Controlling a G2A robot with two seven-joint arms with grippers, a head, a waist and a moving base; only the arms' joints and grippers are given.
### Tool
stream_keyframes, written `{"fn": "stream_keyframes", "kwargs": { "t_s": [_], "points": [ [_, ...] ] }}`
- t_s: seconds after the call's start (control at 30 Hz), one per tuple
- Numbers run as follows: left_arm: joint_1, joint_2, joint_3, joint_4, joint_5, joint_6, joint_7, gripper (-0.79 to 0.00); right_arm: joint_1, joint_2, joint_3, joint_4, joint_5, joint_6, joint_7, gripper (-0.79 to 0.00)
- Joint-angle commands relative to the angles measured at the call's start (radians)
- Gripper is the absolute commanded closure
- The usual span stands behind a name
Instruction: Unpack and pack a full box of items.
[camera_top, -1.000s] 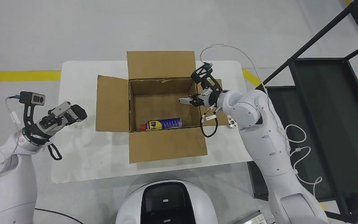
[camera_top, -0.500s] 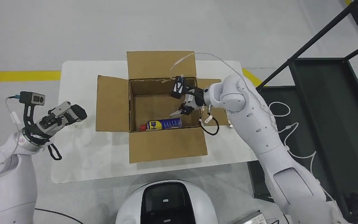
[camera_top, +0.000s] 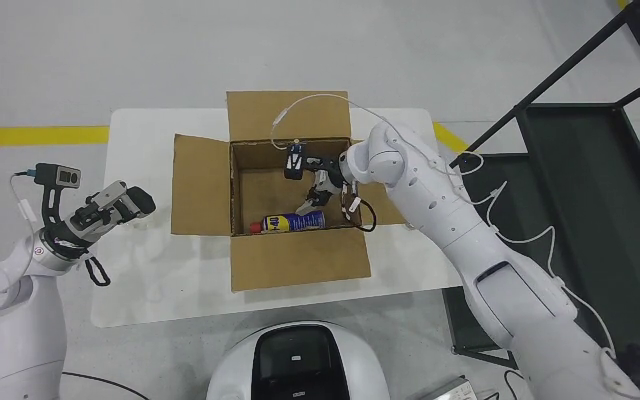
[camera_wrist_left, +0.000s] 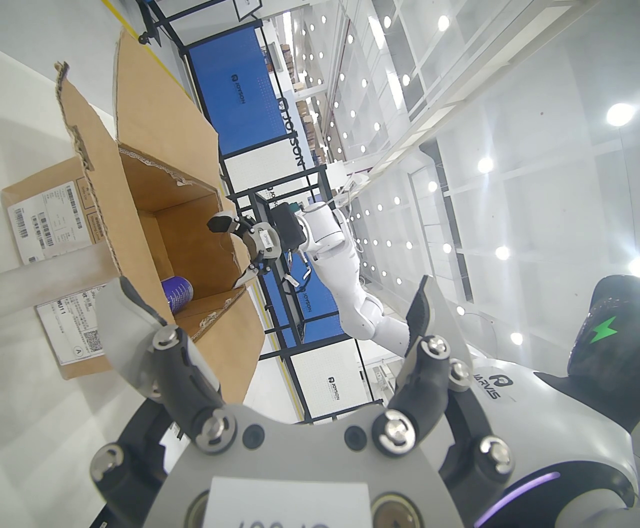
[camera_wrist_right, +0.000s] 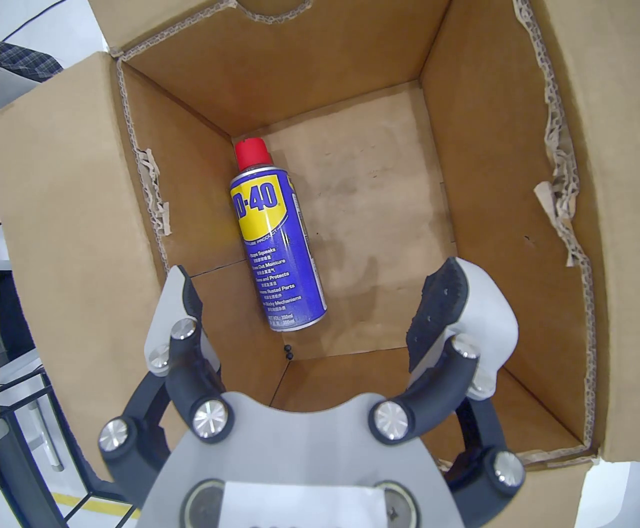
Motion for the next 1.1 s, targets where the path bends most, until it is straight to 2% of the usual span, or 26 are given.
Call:
{"fn": "stream_keyframes", "kwargs": {
  "t_s": [0.0, 0.2, 0.4, 0.7, 1.07],
  "points": [
    [0.0, 0.0, 0.0, 0.0, 0.0, 0.0, 0.0, -0.785, -0.003, 0.0, -0.001, -0.002, -0.002, 0.005, -0.004, -0.785],
    [0.0, 0.0, 0.0, 0.0, 0.0, 0.0, 0.0, -0.785, -0.004, -0.009, -0.053, -0.018, -0.054, 0.055, 0.011, -0.785],
    [0.0, 0.0, 0.0, 0.0, 0.0, 0.0, 0.0, -0.785, 0.039, -0.042, -0.138, 0.068, -0.04, 0.049, 0.021, -0.785],
    [0.0, 0.0, 0.0, 0.0, 0.0, 0.0, 0.0, -0.785, 0.116, -0.12, -0.27, 0.231, -0.044, 0.051, 0.001, -0.785],
    [0.0, 0.0, 0.0, 0.0, 0.0, 0.0, 0.0, -0.785, 0.179, -0.237, -0.396, 0.437, -0.044, 0.033, -0.049, -0.785]
  ]
}}
